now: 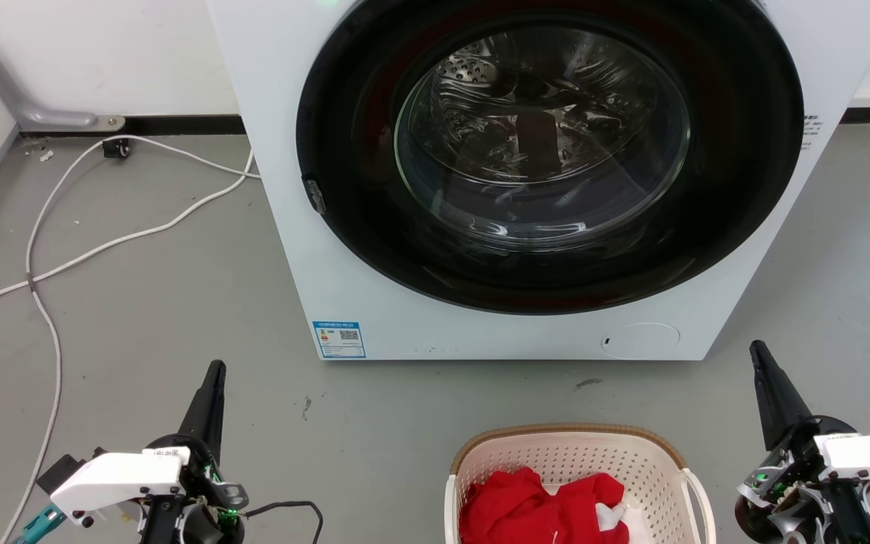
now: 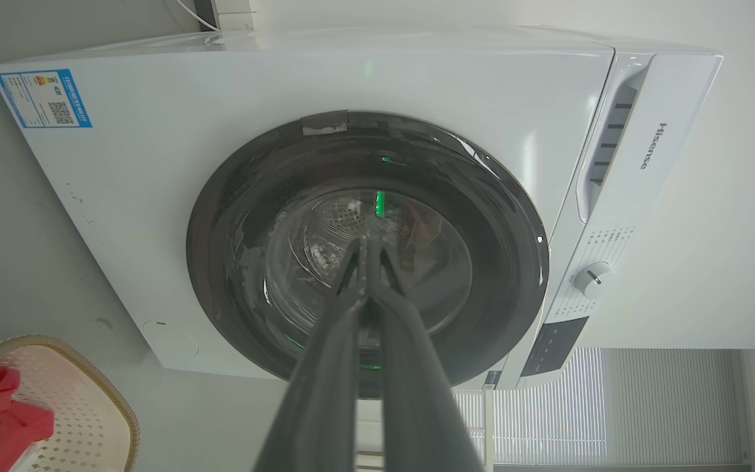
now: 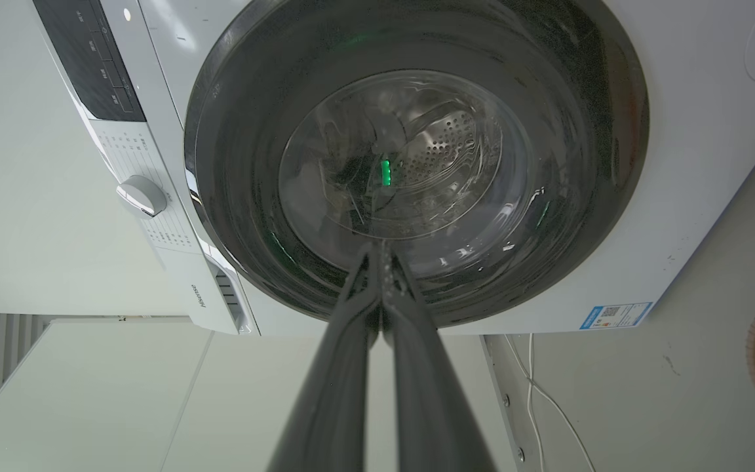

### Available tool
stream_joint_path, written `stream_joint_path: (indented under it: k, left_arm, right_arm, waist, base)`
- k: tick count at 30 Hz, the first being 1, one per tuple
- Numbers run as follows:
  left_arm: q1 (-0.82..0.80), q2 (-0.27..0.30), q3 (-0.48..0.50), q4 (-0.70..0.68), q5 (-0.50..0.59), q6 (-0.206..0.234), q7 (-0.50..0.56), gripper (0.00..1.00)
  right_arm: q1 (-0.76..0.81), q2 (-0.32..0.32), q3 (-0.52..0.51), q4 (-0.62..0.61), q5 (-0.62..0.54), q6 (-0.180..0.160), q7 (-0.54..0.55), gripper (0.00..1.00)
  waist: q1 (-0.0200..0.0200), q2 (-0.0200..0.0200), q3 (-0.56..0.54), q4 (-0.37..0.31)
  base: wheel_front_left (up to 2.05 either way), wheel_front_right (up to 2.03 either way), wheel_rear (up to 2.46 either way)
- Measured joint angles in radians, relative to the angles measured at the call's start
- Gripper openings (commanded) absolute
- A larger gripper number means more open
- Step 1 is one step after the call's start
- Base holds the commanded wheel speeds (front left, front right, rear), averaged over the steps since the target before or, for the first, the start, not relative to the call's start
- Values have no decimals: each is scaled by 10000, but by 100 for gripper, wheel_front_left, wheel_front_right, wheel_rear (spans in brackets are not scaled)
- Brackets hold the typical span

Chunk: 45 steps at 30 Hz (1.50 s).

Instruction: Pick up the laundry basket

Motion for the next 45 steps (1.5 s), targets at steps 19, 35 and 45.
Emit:
stream_joint_path:
  k: [19,35,45]
  left_arm:
    - [192,-84,-282,127,8,12,-226,100]
    - [-3,-92,-631,-533,2102,12,-947,100]
    - [-40,-94,-853,-853,4374,13,-1312,100]
  right_arm:
    - [242,25,130,50,-10,0,-163,100]
    - [218,-25,477,-366,-1919,0,-951,100]
    - [212,-10,573,-667,-4334,0,-1340,100]
  waist:
    - [0,0,11,5]
    - [0,0,23,14]
    - [0,0,1,17]
  base:
    - [0,0,0]
    - [0,0,0]
    - [0,0,0]
